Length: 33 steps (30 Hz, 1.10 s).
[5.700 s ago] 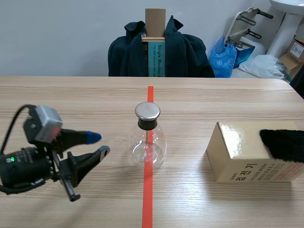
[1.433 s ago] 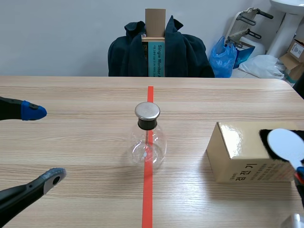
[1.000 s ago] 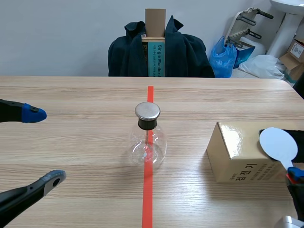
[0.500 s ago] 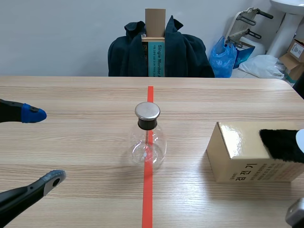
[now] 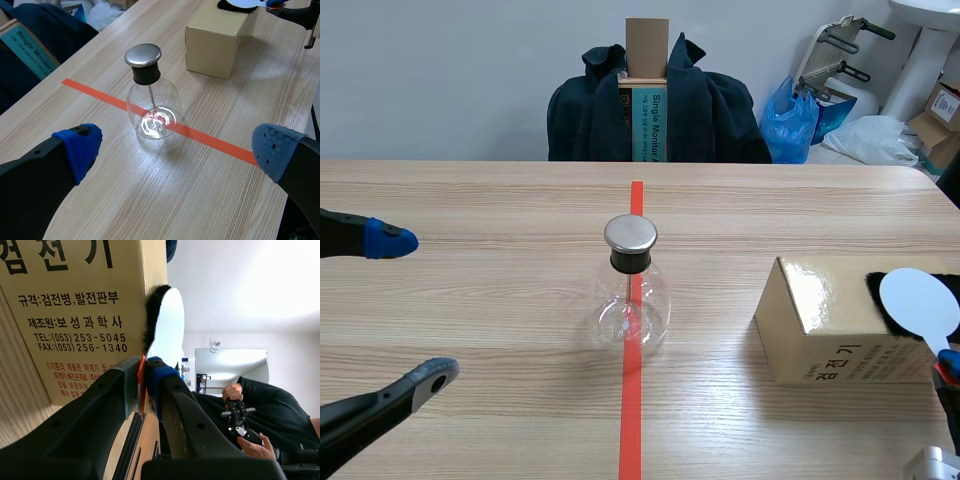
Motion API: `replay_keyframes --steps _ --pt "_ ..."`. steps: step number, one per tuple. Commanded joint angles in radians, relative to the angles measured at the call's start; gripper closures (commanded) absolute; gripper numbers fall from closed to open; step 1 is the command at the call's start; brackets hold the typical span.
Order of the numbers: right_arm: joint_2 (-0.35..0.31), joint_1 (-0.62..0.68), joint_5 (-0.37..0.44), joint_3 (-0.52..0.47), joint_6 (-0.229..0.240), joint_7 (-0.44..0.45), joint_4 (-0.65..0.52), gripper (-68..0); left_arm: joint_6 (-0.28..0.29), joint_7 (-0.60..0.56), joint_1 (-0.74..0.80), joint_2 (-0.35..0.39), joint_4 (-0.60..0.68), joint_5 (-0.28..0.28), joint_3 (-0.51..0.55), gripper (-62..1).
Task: Do the electroscope experiment.
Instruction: 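Rub the plate on the fur, then bring the plate to the electroscope and point at the metal foil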
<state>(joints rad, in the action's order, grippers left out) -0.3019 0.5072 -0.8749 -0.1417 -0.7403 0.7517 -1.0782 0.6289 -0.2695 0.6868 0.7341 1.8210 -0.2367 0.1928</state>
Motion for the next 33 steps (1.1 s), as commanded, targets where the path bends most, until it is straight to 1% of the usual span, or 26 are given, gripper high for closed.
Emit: replay_keyframes --steps 1,6,11,18,23,24,27,29,33 --pt "-0.008 -0.011 -0.001 -0.001 -0.043 0.005 -0.009 -0.8 -0.005 -0.017 -0.001 -0.008 0.002 -0.014 0.001 -62.3" --pt "-0.009 -0.011 0.004 -0.001 -0.043 0.011 -0.009 -0.8 -0.005 -0.017 -0.006 -0.008 -0.003 -0.014 0.001 -62.3" --pt "-0.032 -0.008 0.058 -0.003 -0.043 0.01 -0.046 -0.8 -0.005 -0.016 -0.006 -0.008 -0.007 -0.013 0.001 -62.3" --pt "-0.107 -0.008 0.154 -0.039 -0.043 -0.046 -0.175 -0.8 -0.006 0.006 -0.009 -0.008 -0.008 -0.013 0.001 -62.3" --pt "-0.157 -0.008 0.23 -0.089 -0.043 -0.099 -0.305 -0.8 -0.013 0.045 -0.01 -0.008 -0.008 -0.014 0.001 -61.7" --pt "-0.167 -0.008 0.248 -0.1 -0.043 -0.11 -0.332 -0.8 -0.013 0.055 -0.012 -0.008 -0.008 -0.014 0.001 -58.0" --pt "-0.198 -0.008 0.311 -0.136 -0.043 -0.148 -0.425 -0.8 -0.011 0.089 -0.041 -0.008 -0.026 -0.014 -0.003 -42.9" --pt "-0.222 -0.009 0.355 -0.162 -0.043 -0.174 -0.487 -0.8 -0.011 0.087 -0.072 -0.008 -0.054 -0.014 -0.01 -33.6" --pt "-0.264 -0.009 0.431 -0.214 -0.043 -0.214 -0.599 -0.8 -0.011 0.087 -0.158 -0.008 -0.136 -0.014 -0.043 -18.5"
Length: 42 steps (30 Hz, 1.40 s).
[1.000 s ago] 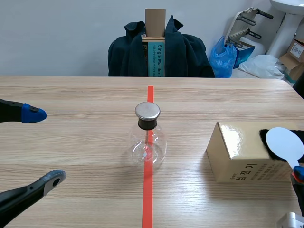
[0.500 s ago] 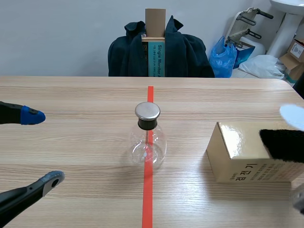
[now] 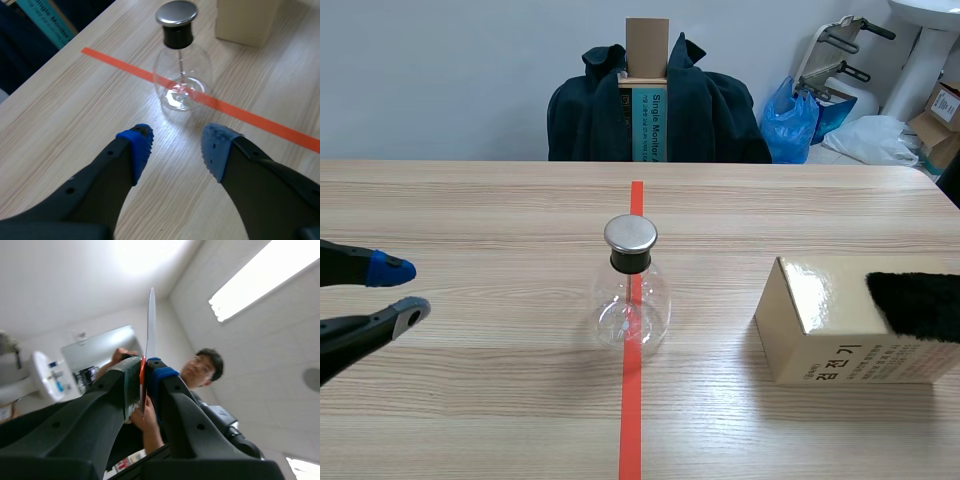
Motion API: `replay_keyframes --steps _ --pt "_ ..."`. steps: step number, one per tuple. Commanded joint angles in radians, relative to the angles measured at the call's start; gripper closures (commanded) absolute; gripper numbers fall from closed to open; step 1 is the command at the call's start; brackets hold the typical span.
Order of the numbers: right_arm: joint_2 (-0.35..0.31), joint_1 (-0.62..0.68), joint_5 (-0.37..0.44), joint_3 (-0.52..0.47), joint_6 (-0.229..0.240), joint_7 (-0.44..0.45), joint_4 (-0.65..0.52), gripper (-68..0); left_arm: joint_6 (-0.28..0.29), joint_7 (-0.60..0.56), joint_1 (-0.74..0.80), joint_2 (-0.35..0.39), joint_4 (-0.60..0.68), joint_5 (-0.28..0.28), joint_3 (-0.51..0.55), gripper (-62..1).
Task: Do the electroscope experiment.
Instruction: 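Bring the plate to the electroscope and point at the metal foil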
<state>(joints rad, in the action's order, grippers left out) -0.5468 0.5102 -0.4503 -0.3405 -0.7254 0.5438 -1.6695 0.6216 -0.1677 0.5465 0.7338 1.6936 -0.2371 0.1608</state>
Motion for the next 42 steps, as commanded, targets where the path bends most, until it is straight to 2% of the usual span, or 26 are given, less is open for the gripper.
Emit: replay_keyframes --steps 1,3,8,15,23,26,30,32,35,38,42 --pt "-0.028 -0.012 0.021 -0.027 -0.058 -0.015 -0.032 -0.8 -0.004 -0.014 -0.039 -0.007 -0.034 -0.013 -0.021 -13.7" --pt "-0.044 -0.015 0.047 -0.053 -0.058 -0.028 -0.081 -0.8 -0.004 -0.017 -0.084 -0.008 -0.09 -0.014 -0.045 -2.9" --pt "-0.063 -0.015 0.085 -0.117 -0.058 -0.049 -0.18 -0.8 0.003 -0.039 -0.205 -0.024 -0.246 -0.013 -0.128 -2.6" --pt "-0.062 -0.014 0.101 -0.132 -0.058 -0.048 -0.225 -0.8 0.003 -0.194 -0.375 -0.116 -0.485 0.0 -0.266 -3.2" --pt "-0.062 -0.014 0.105 -0.132 -0.056 -0.036 -0.226 -0.8 -0.005 -0.315 -0.55 -0.229 -0.699 0.108 -0.446 -3.2" --pt "-0.061 -0.034 0.131 -0.13 -0.016 -0.039 -0.226 -0.8 -0.015 -0.315 -0.605 -0.271 -0.755 0.116 -0.491 -3.2" --pt "-0.061 -0.1 0.175 -0.116 0.072 -0.069 -0.226 -0.8 -0.084 -0.315 -0.663 -0.327 -0.826 0.157 -0.538 -3.2" --pt "-0.061 -0.149 0.174 -0.092 0.114 -0.099 -0.226 -0.8 -0.096 -0.315 -0.684 -0.348 -0.857 0.181 -0.557 -3.2" --pt "-0.061 -0.222 0.163 -0.021 0.168 -0.154 -0.226 -0.8 -0.103 -0.351 -0.708 -0.362 -0.9 0.182 -0.58 -3.2" --pt "-0.055 -0.295 0.102 0.09 0.211 -0.233 -0.226 -0.8 -0.104 -0.379 -0.718 -0.369 -0.927 0.183 -0.59 -3.2" --pt "-0.032 -0.392 -0.024 0.286 0.226 -0.361 -0.225 -0.8 -0.104 -0.394 -0.719 -0.37 -0.939 0.183 -0.59 -3.2"
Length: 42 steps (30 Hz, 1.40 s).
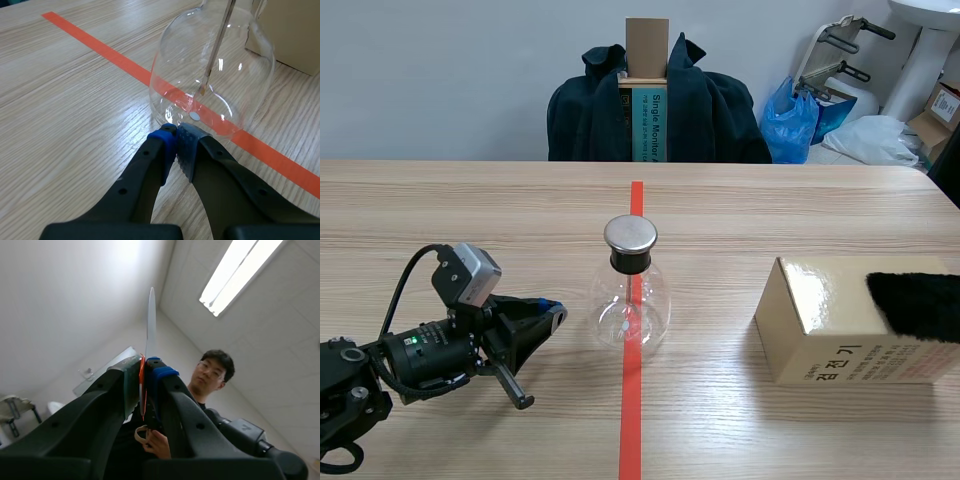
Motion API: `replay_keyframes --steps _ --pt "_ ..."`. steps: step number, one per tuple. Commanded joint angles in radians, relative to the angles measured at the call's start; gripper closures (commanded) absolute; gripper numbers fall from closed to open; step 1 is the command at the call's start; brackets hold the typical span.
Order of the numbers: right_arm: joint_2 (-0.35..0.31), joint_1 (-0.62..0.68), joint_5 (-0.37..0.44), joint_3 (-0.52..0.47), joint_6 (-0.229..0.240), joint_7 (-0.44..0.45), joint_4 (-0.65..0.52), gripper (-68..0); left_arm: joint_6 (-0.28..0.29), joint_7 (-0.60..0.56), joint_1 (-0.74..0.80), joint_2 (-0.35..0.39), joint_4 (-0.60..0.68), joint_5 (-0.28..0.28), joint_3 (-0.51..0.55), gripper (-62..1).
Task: Do the electroscope experiment.
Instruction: 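Bring the plate to the electroscope and point at the metal foil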
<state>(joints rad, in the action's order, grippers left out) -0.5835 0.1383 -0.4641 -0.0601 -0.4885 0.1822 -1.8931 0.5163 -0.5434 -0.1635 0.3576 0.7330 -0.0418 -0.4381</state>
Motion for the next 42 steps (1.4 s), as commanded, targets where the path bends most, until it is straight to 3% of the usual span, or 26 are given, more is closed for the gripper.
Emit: replay_keyframes --steps 1,10,17,22,27,36,42 --pt "0.014 -0.039 -0.043 0.058 -0.011 -0.024 -0.002 -0.8 0.002 -0.018 -0.009 0.006 0.019 -0.012 0.009 -3.2" --pt "0.117 -0.084 -0.32 0.457 0.016 -0.174 0.027 -0.8 0.002 -0.019 -0.008 0.006 0.018 0.014 0.009 -3.2" --pt "0.124 -0.076 -0.439 0.653 0.015 -0.251 0.154 -0.8 0.002 -0.025 -0.008 0.005 0.018 0.025 0.009 -3.2" --pt "0.124 -0.033 -0.496 0.713 0.013 -0.241 0.266 -0.8 0.002 -0.025 -0.008 0.005 0.018 0.025 0.009 -3.2" --pt "0.124 0.007 -0.519 0.723 -0.02 -0.208 0.336 -0.8 0.002 -0.025 -0.008 0.005 0.018 0.025 0.009 -3.2" --pt "0.122 0.02 -0.539 0.722 -0.019 -0.174 0.385 -0.8 0.002 -0.024 -0.008 0.005 0.018 0.025 0.009 -3.2" --pt "0.121 0.029 -0.549 0.722 -0.019 -0.081 0.397 -0.8 0.002 -0.024 -0.008 0.003 0.018 0.024 0.009 -3.2"
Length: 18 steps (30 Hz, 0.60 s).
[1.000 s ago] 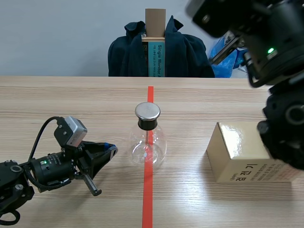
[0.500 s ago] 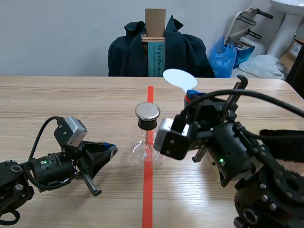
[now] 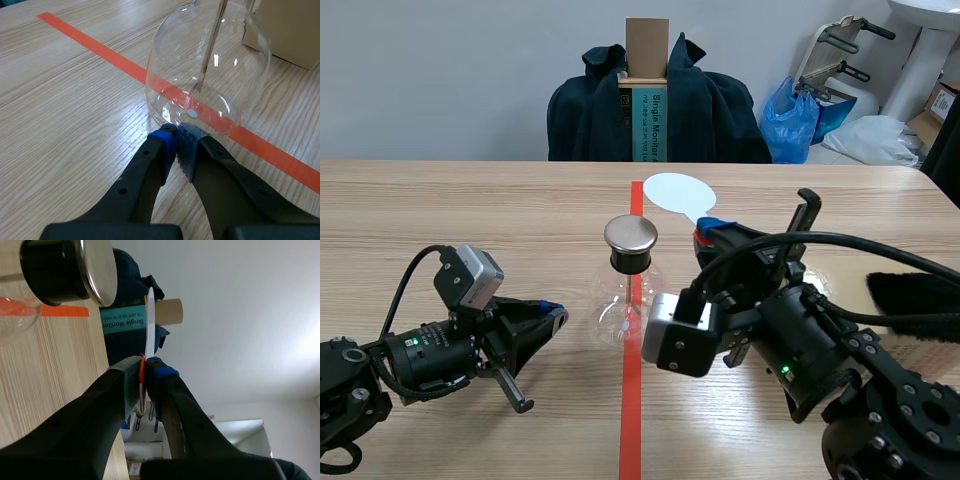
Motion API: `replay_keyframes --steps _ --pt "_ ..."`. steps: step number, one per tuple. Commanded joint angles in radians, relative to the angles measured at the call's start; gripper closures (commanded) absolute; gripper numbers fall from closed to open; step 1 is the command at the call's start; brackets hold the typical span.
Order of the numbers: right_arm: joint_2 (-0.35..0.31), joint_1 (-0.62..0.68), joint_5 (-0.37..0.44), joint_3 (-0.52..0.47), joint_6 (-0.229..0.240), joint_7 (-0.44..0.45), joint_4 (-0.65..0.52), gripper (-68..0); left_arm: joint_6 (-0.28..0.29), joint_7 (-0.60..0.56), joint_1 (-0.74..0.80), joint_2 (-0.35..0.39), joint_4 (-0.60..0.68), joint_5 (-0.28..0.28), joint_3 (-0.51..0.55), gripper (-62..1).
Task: Do the electroscope experiment.
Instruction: 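Bring the plate to the electroscope and point at the metal foil, then move the plate toward and away from the electroscope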
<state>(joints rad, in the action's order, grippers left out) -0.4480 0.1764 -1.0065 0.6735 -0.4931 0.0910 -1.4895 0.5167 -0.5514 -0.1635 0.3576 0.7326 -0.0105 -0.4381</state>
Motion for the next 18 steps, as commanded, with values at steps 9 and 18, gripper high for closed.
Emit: replay_keyframes --steps 9,18 --pt "-0.014 -0.005 -0.039 -0.011 -0.014 0.153 -0.006 -0.8 0.002 -0.016 -0.008 0.003 0.018 -0.007 0.009 -3.2" --pt "-0.014 -0.005 -0.042 -0.011 -0.014 0.201 -0.006 -0.8 0.002 -0.016 -0.008 0.003 0.018 -0.007 0.009 -3.2"
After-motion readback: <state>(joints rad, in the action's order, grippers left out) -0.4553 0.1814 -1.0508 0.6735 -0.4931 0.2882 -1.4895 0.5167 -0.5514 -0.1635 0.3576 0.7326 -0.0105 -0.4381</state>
